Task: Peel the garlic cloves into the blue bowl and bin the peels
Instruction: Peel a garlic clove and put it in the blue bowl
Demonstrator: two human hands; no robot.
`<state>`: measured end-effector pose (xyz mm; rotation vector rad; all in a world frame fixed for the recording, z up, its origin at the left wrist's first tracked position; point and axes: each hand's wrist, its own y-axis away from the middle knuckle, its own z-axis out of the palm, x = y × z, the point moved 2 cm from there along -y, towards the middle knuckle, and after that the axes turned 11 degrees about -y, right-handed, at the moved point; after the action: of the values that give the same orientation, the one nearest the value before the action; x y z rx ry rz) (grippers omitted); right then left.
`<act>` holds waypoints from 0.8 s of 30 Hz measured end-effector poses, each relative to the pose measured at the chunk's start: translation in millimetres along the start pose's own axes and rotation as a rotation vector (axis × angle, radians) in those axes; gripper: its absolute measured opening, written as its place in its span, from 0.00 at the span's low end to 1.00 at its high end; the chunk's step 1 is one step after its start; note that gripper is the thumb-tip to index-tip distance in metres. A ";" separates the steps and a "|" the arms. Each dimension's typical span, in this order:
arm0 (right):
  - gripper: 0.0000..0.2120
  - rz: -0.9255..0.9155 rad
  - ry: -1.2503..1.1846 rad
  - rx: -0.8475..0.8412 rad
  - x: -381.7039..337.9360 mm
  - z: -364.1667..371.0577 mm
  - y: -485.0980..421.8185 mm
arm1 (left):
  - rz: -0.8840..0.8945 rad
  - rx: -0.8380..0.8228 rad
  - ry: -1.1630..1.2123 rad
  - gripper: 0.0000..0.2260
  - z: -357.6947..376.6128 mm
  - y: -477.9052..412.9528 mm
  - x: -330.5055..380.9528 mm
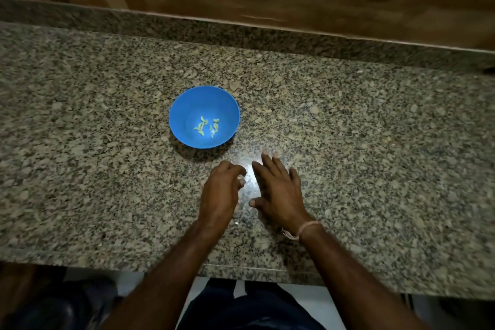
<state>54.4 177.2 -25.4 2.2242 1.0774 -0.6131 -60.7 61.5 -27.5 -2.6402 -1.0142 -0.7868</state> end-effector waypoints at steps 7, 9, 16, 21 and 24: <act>0.14 0.038 -1.051 0.163 -19.7 -24.5 23.6 | -0.716 -0.188 1.502 0.11 -19.8 11.7 30.1; 0.12 -0.027 -1.084 0.163 -30.6 -32.0 29.1 | -0.680 -0.195 1.613 0.15 -26.7 17.9 41.7; 0.06 -0.082 -1.078 0.241 -43.0 -49.5 46.9 | -0.537 -0.132 1.468 0.14 -35.1 37.1 66.3; 0.06 -0.106 -1.031 0.275 -45.1 -53.5 53.2 | -0.460 -0.014 1.312 0.12 -40.9 47.4 78.8; 0.06 -0.158 -0.969 0.274 -46.6 -54.4 57.0 | -0.461 0.055 1.219 0.11 -44.4 51.4 82.9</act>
<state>82.1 160.2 60.2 1.6587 0.6578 -1.7472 7.1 53.5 55.1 -1.3218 -1.1306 -2.0023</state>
